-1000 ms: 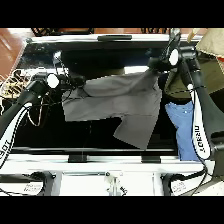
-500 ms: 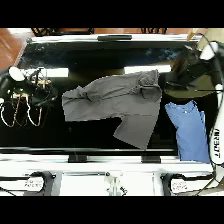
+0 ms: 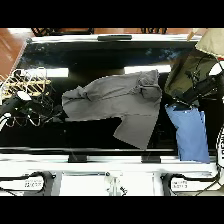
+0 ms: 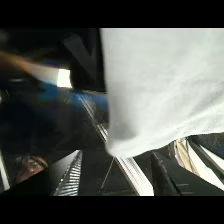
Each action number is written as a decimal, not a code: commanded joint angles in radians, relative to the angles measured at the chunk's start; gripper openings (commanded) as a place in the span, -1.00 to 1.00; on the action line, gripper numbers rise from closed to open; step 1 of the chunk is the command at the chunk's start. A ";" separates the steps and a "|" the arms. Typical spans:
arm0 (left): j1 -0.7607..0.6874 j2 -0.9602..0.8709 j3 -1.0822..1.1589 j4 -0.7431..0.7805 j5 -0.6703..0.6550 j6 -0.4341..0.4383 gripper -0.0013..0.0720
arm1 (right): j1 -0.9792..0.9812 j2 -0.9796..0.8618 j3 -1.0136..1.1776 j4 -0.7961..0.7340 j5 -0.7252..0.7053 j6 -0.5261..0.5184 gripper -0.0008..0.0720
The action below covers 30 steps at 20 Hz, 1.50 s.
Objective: Fold the shirts.
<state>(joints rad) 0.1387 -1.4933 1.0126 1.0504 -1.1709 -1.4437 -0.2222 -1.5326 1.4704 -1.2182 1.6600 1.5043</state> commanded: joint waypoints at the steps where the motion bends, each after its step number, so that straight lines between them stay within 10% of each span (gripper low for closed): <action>1: -0.044 -0.013 -0.019 -0.024 0.123 -0.003 0.21 | -0.003 0.002 -0.086 0.004 -0.066 0.006 0.29; 5: -0.057 -0.010 -0.019 -0.034 0.172 -0.032 -0.86 | -0.003 0.002 -0.203 0.003 -0.169 0.006 0.31; 6: -0.056 -0.003 -0.019 -0.034 0.167 -0.022 -0.86 | -0.003 0.002 -0.232 0.009 -0.197 0.005 0.62; 23: -0.056 0.113 0.030 -0.031 0.168 -0.002 -0.86 | 0.181 -0.091 -0.311 0.035 -0.542 0.053 0.47; 27: -0.045 0.113 0.098 -0.031 0.161 0.038 -0.86 | 0.214 -0.074 -0.311 0.061 -0.544 0.060 -0.80; 30: -0.031 0.147 0.238 -0.025 0.097 0.088 -0.86 | 0.213 0.045 -0.259 0.055 -0.543 -0.018 -0.81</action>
<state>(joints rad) 0.0971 -1.3708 1.1484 1.0214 -1.0317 -1.4021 -0.0181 -1.5627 1.1778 -1.1656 1.1240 1.5410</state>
